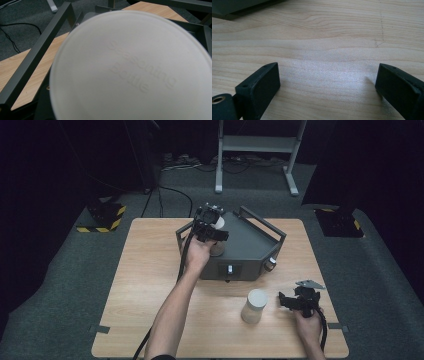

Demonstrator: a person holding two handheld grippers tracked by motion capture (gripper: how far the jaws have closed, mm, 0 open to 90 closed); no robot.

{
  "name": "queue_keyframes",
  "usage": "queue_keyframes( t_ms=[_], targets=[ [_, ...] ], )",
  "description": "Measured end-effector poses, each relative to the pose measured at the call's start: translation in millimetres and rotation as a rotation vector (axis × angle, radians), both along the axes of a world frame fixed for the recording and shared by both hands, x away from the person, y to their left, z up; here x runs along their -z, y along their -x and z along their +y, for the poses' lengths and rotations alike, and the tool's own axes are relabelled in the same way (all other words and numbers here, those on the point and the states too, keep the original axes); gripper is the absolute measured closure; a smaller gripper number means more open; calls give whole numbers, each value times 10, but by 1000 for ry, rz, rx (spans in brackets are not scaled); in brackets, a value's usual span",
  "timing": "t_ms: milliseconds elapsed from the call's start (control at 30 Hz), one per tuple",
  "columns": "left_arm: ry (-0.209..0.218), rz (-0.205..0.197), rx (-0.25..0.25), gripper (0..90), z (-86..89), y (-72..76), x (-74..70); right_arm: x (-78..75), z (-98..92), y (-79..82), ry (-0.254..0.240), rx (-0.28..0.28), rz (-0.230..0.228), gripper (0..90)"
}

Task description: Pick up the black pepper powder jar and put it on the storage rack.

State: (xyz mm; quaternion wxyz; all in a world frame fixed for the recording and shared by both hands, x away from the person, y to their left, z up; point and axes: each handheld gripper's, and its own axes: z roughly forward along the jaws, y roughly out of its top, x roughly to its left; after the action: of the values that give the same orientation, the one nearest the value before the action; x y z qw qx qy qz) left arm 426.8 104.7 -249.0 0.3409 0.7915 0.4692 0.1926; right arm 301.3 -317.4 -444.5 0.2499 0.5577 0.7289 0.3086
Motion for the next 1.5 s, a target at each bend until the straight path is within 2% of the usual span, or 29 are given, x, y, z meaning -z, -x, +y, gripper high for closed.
queue_keyframes(
  t_ms=[767, 833, 933, 1033, 1067, 1267, 1500],
  targets=[
    [23, -14, 3, 346, 33, -44, 60, -2, 1, -2, -2, -1, 2, 53],
    [24, -5, 1, 336, 38, -58, 67, -2, 1, -2, -2, -1, 2, 53],
    [39, 11, 0, 230, 71, -86, 94, 0, 0, -1, -1, -2, 0, 53],
    [53, 11, 3, 151, 120, -81, 140, 0, 0, -2, 0, -2, 0, 53],
    [45, 8, 1, 115, 122, -62, 154, 0, 0, -2, 0, -3, 0, 53],
    [33, -21, 8, 71, 135, 24, 185, 0, 0, -2, 0, -3, 0, 53],
    [46, -23, 12, 44, 200, 96, 188, -1, 0, -2, 1, -3, 1, 53]
  ],
)
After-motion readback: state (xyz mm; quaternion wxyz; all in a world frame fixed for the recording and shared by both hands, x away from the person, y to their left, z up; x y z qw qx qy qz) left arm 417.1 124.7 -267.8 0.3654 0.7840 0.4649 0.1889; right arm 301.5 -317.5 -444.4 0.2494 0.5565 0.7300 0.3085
